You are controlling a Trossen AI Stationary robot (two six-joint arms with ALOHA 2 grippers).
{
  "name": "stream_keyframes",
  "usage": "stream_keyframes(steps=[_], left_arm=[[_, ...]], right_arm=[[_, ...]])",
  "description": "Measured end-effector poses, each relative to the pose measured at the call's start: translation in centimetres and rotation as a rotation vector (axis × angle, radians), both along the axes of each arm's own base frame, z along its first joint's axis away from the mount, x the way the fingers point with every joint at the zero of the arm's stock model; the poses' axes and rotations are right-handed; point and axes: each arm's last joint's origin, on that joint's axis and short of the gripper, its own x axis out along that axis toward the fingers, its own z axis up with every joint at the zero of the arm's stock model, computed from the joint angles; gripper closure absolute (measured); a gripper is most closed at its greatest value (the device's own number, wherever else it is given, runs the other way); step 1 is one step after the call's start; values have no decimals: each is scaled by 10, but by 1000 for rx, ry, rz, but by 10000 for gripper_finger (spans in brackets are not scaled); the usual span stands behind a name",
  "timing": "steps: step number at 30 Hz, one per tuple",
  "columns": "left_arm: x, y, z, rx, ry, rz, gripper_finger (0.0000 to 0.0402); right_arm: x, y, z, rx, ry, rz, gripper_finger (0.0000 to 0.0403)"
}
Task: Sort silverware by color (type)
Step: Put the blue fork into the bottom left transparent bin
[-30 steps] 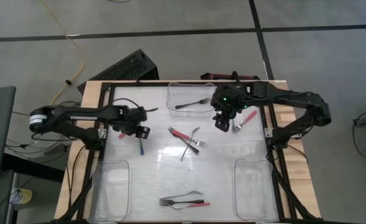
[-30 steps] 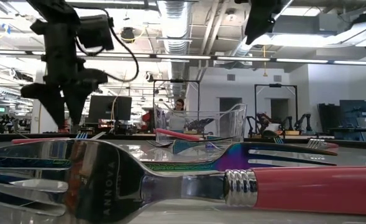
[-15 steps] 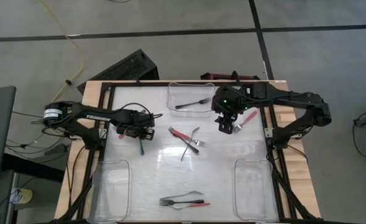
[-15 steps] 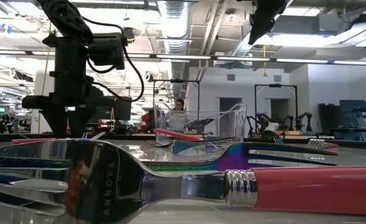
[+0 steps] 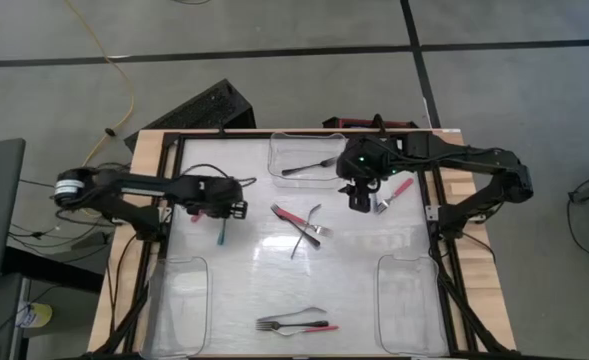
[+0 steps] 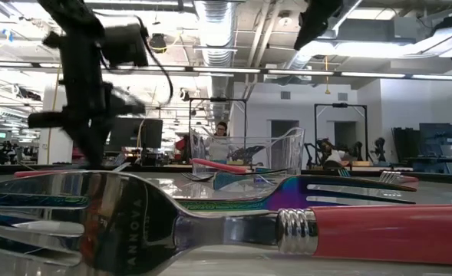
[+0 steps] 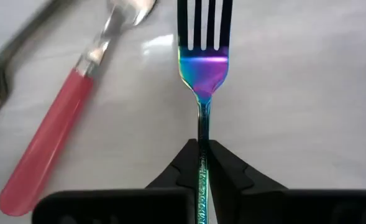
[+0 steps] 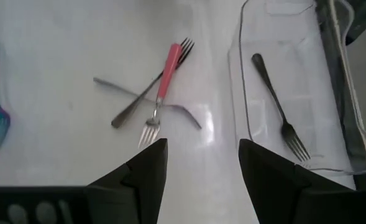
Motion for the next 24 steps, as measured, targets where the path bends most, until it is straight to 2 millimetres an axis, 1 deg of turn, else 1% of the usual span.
stream_keyframes(steps=[3,6,9,12,15,18,20,24], left_arm=[[-10,-1,23,56,-109,-4,399],[-24,-4,50,97,-252,-45,399],[-41,-15,72,81,-401,-126,400],[-58,-32,90,47,-541,-226,400],[-73,-53,103,6,-658,-321,401],[-85,-73,110,-25,-744,-380,401],[-88,-88,114,-46,-797,-418,401],[-89,-119,115,-90,-861,-470,401]], right_arm=[[1,4,0,48,-9,-55,182],[3,11,0,112,-33,-121,182],[10,22,0,188,-71,-184,182],[16,36,1,258,-114,-215,182],[23,51,2,328,-158,-235,182],[29,67,4,406,-212,-260,182],[33,79,6,443,-251,-270,182],[42,101,2,473,-278,-242,182]])
